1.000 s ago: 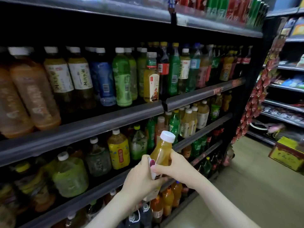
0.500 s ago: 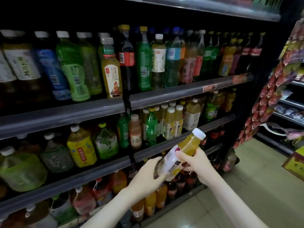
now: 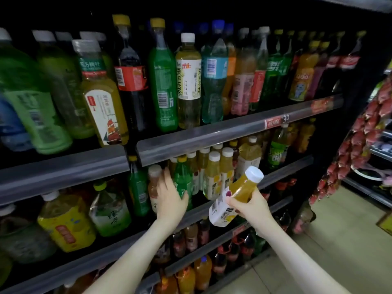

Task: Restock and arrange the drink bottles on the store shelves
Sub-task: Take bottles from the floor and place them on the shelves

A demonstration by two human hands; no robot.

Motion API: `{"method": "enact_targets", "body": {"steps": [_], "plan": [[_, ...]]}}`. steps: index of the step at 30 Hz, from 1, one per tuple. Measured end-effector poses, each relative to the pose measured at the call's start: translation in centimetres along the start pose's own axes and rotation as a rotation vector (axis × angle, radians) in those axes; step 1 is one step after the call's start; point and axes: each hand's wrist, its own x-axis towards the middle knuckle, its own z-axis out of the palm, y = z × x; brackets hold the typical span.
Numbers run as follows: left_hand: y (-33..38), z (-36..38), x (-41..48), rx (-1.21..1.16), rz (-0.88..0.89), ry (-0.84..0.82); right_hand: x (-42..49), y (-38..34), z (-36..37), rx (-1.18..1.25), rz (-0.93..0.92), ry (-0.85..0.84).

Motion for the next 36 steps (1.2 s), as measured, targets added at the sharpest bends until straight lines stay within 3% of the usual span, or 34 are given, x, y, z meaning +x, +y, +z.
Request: {"method": "enact_targets", "body": {"steps": [5,9,16,25,29,36], "plan": [[0.1,2.3,3.5,-0.118,-0.022,-0.067,2.2,1.2,0.6,-0.02,-0.063,-0.004],[0.6,3.3,4.5,-0.049,-0.037,-0.015,3.9,1.9,1.4,-0.049,-0.115,-0.052],[1.6,3.0,0.3,-0.126,0.041,-0.06,6.9,1.6,2.4,-0.095,-0.188,-0.137],[0.8,-1.1,-1.8,-0.348,-0.225,0.153,10.4,2.6,6.0,-0.19,-0.241,-0.311],[0.9,-3.5,-2.2,-0.435,-0.256,0.229,11.6,3.5,8.2,-0.28,-0.262,-0.312],[1.5,-6.5,-2.6,-0.414,-0.315,0.148,13.1,3.6,10.6,-0.485,-0.328,-0.192]]}}
